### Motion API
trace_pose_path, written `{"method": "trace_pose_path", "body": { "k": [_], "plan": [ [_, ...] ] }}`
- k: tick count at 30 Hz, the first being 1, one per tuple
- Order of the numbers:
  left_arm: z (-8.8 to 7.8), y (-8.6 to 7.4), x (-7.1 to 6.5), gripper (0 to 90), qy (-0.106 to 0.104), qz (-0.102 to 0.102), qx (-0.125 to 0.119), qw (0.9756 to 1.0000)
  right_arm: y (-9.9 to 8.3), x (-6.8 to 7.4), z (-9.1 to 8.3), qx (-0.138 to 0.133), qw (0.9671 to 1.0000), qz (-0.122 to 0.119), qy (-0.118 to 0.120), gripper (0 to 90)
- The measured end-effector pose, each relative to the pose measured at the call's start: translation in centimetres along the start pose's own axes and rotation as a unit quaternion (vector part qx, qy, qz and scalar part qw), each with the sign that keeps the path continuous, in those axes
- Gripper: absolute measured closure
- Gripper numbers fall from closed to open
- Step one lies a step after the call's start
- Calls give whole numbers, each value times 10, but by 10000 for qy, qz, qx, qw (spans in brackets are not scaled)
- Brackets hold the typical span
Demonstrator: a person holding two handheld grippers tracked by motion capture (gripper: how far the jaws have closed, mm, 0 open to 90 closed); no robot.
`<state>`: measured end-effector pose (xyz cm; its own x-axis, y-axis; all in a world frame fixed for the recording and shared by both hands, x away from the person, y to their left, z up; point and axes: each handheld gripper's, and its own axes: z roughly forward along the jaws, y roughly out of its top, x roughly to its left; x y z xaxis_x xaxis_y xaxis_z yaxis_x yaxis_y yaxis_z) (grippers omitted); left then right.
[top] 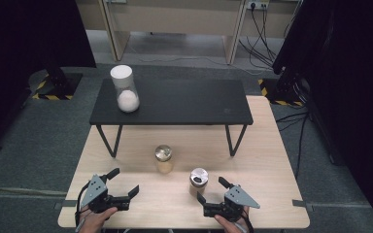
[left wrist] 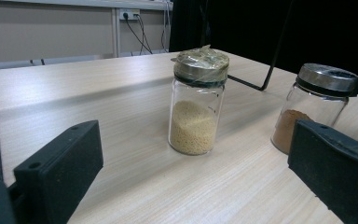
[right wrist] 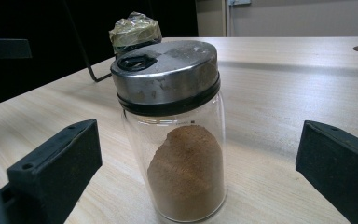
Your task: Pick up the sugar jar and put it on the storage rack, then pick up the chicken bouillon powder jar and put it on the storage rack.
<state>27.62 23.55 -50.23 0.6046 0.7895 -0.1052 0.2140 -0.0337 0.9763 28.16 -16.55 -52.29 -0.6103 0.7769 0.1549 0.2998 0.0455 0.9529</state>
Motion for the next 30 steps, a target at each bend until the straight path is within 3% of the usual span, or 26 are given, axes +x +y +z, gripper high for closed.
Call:
{"method": "trace_pose_path", "body": {
  "k": [14,30],
  "plan": [
    [-6,-8,-7,25,-5,153,-27,9999,0,0,0,-6,10000,0,7,3],
    [-5,-13,-5,25,28,131,-8,9999,1,1,-1,-30,10000,-21,18,3]
  ]
}}
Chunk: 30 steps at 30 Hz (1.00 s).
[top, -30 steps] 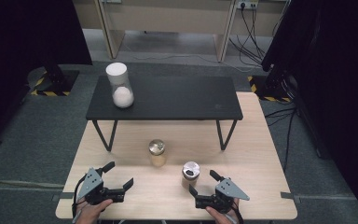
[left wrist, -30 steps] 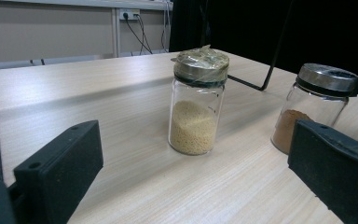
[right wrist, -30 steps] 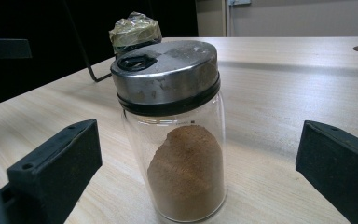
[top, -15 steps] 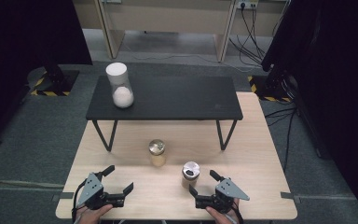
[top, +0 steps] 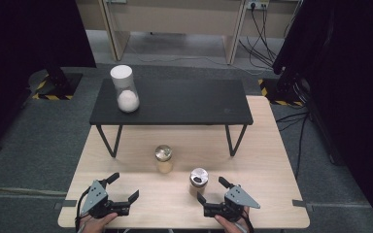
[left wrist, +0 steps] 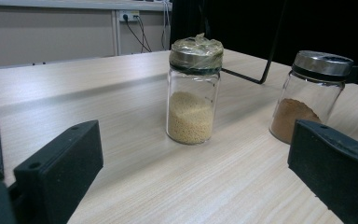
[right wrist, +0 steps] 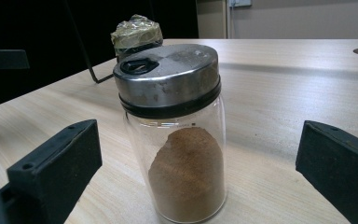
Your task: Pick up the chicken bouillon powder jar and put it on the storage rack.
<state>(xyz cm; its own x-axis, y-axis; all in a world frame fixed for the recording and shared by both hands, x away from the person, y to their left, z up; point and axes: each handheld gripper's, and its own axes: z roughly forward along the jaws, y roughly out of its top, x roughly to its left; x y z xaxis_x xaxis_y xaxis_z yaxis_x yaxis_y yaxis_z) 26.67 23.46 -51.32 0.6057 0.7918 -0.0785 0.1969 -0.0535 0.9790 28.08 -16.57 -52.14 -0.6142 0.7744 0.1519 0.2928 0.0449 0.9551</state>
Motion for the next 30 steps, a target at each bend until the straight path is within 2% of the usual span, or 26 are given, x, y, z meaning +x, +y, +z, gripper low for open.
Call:
{"method": "trace_pose_path", "body": {
  "k": [9,14,20,30],
  "plan": [
    [0,-3,2,25,-4,-9,-13,10000,2,2,-1,-25,10000,-12,8,3],
    [1,-5,5,24,-8,-57,-24,10000,5,6,-2,-17,9999,-122,-32,3],
    [4,-9,6,24,5,9,-58,10000,6,10,-2,-39,9999,-164,-18,3],
    [8,-14,6,18,33,75,29,10000,8,11,-3,-81,9998,-153,-11,3]
  ]
}}
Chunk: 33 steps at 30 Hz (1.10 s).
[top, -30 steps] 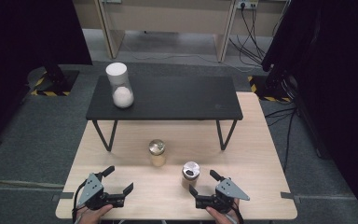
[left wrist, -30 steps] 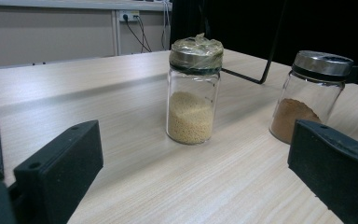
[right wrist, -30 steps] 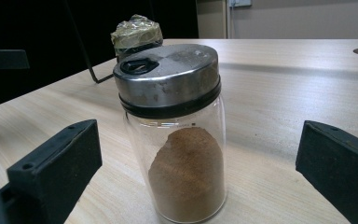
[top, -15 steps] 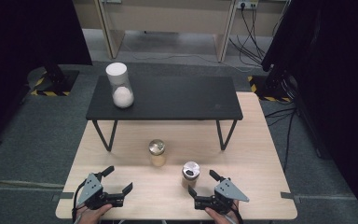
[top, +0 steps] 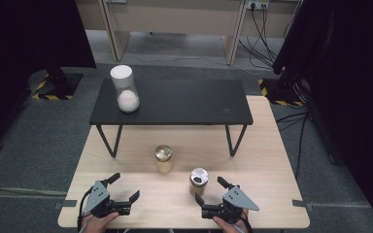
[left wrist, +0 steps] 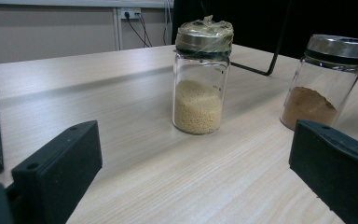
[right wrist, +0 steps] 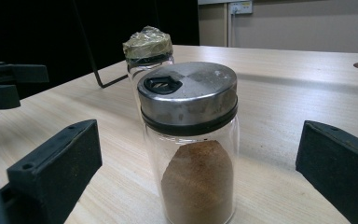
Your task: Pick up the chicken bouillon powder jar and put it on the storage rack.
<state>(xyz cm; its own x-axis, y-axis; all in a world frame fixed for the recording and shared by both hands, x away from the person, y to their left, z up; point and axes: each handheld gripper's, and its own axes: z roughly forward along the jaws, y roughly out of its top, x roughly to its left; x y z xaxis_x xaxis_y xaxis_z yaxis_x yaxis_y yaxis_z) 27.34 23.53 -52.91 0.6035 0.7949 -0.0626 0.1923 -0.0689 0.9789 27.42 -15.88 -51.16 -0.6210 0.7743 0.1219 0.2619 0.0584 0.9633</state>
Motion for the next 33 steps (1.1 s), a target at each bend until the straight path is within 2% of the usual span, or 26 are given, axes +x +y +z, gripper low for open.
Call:
{"method": "trace_pose_path", "body": {
  "k": [7,19,23,27,33],
  "plan": [
    [1,-1,0,16,16,47,25,10000,2,2,0,-27,10000,1,15,3],
    [1,-1,1,14,16,13,32,10000,8,12,-2,-64,9999,-98,52,3],
    [1,-1,1,14,17,-1,33,10000,12,16,-4,-84,9999,-91,32,5],
    [1,-1,1,14,18,-5,38,10000,14,23,-5,-111,9998,-174,77,5],
    [1,-1,1,14,16,-18,37,10000,14,31,-4,-79,9996,-177,187,5]
  ]
}}
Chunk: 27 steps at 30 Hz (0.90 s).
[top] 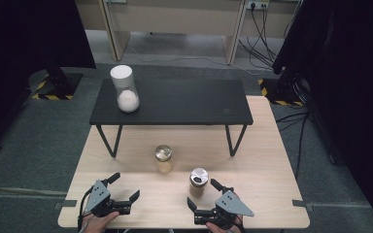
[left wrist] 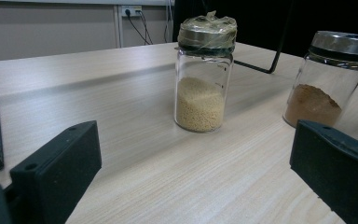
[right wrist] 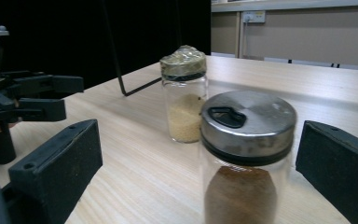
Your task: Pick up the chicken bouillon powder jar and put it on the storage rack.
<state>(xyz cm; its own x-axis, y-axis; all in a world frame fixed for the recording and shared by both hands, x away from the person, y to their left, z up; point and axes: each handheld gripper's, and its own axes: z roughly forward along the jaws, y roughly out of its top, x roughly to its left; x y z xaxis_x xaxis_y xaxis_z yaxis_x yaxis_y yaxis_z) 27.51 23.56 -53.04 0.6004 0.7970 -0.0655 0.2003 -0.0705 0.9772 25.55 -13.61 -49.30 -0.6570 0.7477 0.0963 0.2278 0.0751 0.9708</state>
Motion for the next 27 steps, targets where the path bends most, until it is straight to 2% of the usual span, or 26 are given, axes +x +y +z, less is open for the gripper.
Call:
{"method": "trace_pose_path", "body": {
  "k": [11,27],
  "plan": [
    [0,0,0,14,20,8,-6,10000,7,15,1,-41,9998,-83,174,5],
    [0,0,-1,14,11,33,0,10000,12,31,14,18,9989,-197,424,5]
  ]
}}
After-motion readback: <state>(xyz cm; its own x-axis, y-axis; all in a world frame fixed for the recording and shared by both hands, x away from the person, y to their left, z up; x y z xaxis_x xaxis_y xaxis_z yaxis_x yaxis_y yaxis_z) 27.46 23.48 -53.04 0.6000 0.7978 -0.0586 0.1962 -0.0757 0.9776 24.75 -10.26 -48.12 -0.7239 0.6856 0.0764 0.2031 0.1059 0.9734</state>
